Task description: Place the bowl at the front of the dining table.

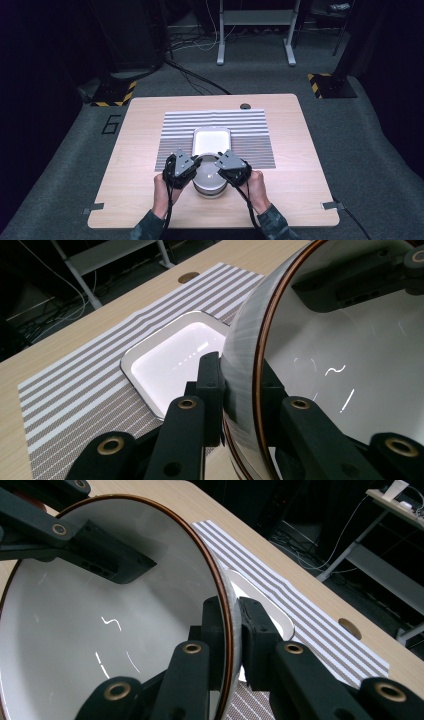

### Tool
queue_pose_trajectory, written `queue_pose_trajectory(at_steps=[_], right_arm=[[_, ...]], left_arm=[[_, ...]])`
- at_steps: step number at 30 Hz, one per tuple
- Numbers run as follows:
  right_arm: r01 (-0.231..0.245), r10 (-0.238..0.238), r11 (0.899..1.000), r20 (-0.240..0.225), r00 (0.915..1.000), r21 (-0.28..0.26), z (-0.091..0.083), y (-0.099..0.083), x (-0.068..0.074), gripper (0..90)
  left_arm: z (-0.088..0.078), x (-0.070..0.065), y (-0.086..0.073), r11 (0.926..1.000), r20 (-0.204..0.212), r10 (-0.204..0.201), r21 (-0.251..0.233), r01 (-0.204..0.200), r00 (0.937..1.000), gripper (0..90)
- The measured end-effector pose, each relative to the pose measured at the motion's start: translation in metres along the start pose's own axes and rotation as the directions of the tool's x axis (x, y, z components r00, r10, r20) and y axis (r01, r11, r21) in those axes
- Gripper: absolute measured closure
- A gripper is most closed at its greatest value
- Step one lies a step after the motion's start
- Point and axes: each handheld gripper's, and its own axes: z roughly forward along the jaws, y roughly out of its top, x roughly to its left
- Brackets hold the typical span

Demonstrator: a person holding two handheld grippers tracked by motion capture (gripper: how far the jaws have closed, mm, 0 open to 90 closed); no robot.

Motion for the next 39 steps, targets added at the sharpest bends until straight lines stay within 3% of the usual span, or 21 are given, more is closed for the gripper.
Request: queue_pose_trajectory(at_steps=[21, 26, 30, 39], right_arm=[[0.001, -0.001, 1.000, 0.011, 0.9999, -0.026, -0.004, 0.014, -0.014, 82.3], [-0.001, 0.002, 1.000, 0.020, 0.9998, -0.023, -0.002, 0.019, -0.018, 82.3], [0.014, -0.014, 1.000, 0.029, 0.9995, -0.028, -0.005, 0.026, -0.021, 82.3], [-0.001, 0.002, 1.000, 0.037, 0.9993, -0.031, -0.001, 0.030, -0.033, 82.3]], left_arm=[[-0.002, 0.009, 0.018, 0.9991, 0.004, 0.002, -0.043, -0.001, 1.0000, 79.2], [0.000, 0.015, 0.025, 0.9986, 0.019, -0.019, -0.049, 0.020, 0.9996, 79.5], [-0.002, 0.018, 0.031, 0.9985, 0.017, -0.002, -0.054, 0.003, 0.9999, 79.4], [0.008, 0.024, 0.040, 0.9977, 0.020, -0.003, -0.067, 0.004, 0.9998, 79.7]])
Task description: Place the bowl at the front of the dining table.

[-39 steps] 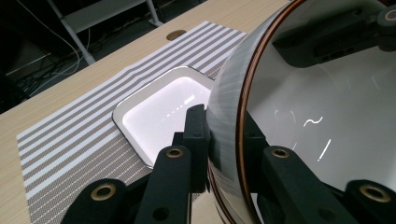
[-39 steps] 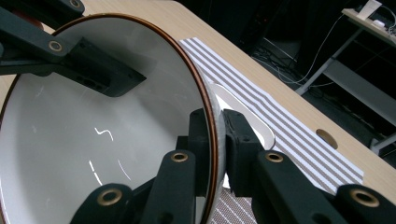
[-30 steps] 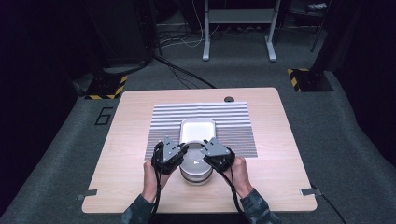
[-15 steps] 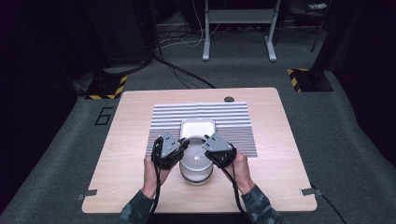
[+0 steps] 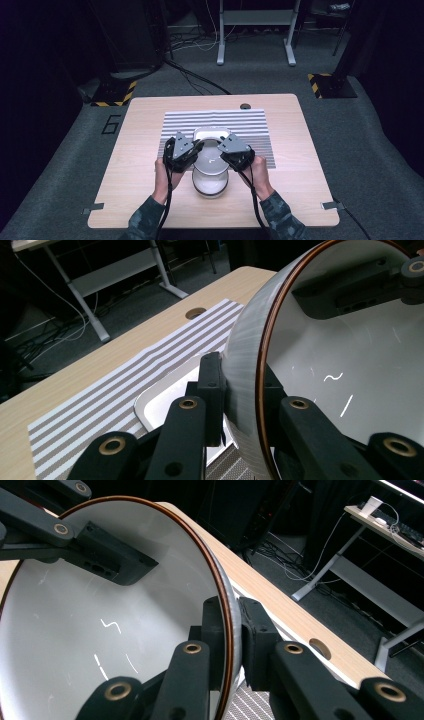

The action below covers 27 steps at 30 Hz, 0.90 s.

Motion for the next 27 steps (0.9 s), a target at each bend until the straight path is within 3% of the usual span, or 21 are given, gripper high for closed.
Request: queue_pose_trajectory(at_steps=[9, 13, 27], right_arm=[[-0.002, 0.002, 1.000, 0.008, 1.0000, -0.015, 0.005, 0.004, -0.007, 82.4], [-0.004, 0.004, 1.000, 0.005, 1.0000, -0.012, 0.012, 0.008, -0.012, 82.4], [0.013, -0.013, 1.000, 0.006, 0.9999, 0.003, 0.036, 0.016, -0.024, 82.5]], left_arm=[[0.005, 0.009, 0.007, 1.0000, 0.001, 0.000, -0.008, 0.000, 1.0000, 79.7], [0.010, 0.017, 0.009, 0.9998, 0.010, -0.017, -0.011, 0.017, 0.9998, 79.7], [0.027, 0.036, 0.012, 0.9997, -0.003, -0.023, -0.001, 0.023, 0.9997, 80.2]])
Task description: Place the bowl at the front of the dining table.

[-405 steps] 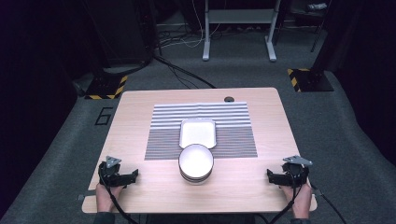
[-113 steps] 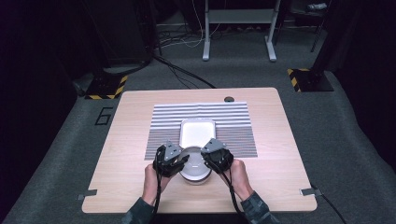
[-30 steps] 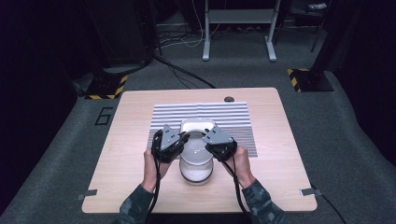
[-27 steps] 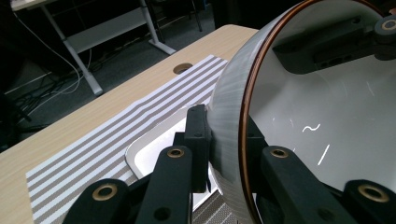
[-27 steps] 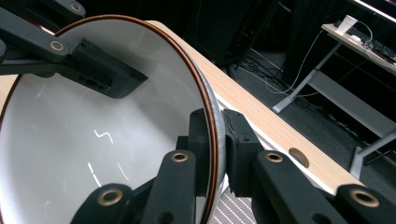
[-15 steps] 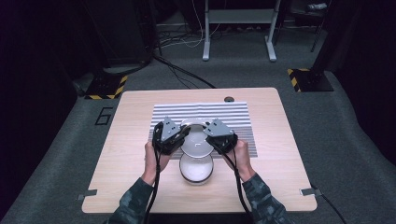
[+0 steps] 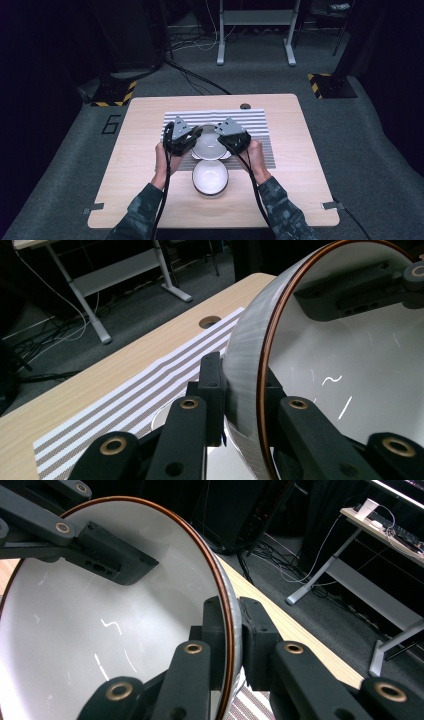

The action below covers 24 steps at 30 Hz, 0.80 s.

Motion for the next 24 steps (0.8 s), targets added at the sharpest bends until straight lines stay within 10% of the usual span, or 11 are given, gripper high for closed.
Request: queue_pose_trajectory(at_steps=[24], right_arm=[[-0.046, 0.047, 0.999, -0.010, 0.9989, 0.021, 0.031, -0.001, -0.016, 82.5]], left_arm=[[0.027, 0.022, 0.000, 0.9993, 0.007, -0.038, -0.004, 0.038, 0.9992, 81.1]])
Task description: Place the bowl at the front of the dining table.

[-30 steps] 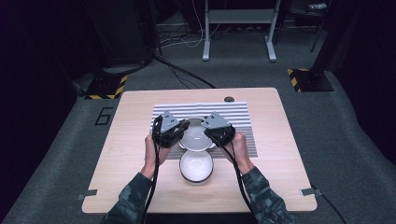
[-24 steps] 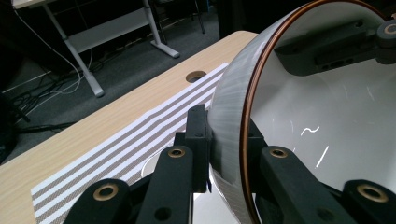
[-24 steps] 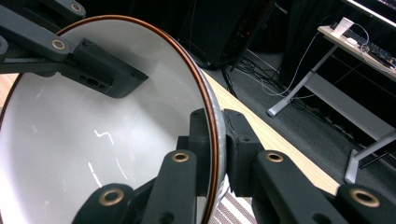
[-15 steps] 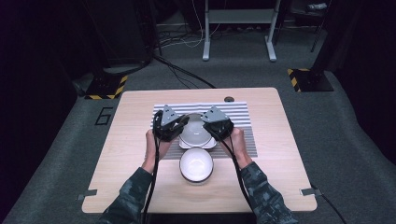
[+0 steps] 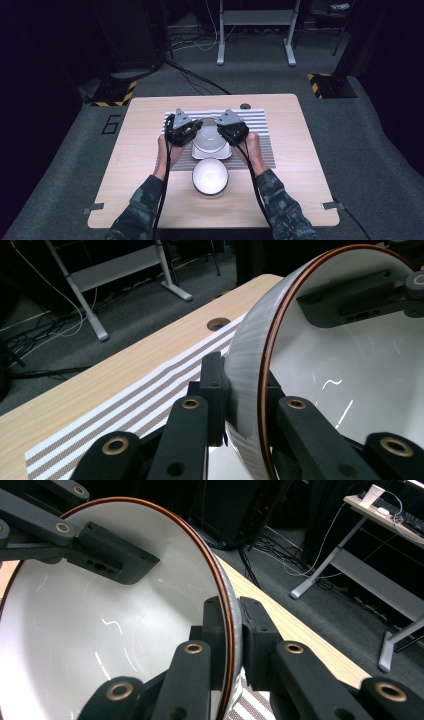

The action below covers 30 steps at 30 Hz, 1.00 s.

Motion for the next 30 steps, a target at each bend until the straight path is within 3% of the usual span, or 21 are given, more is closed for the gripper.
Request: queue_pose_trajectory(at_steps=[30], right_arm=[[-0.067, 0.071, 0.996, -0.049, 0.9963, 0.065, 0.034, -0.018, -0.004, 82.4]], left_arm=[[0.027, 0.014, -0.020, 0.9973, 0.009, -0.045, 0.058, 0.045, 0.9989, 81.3]])
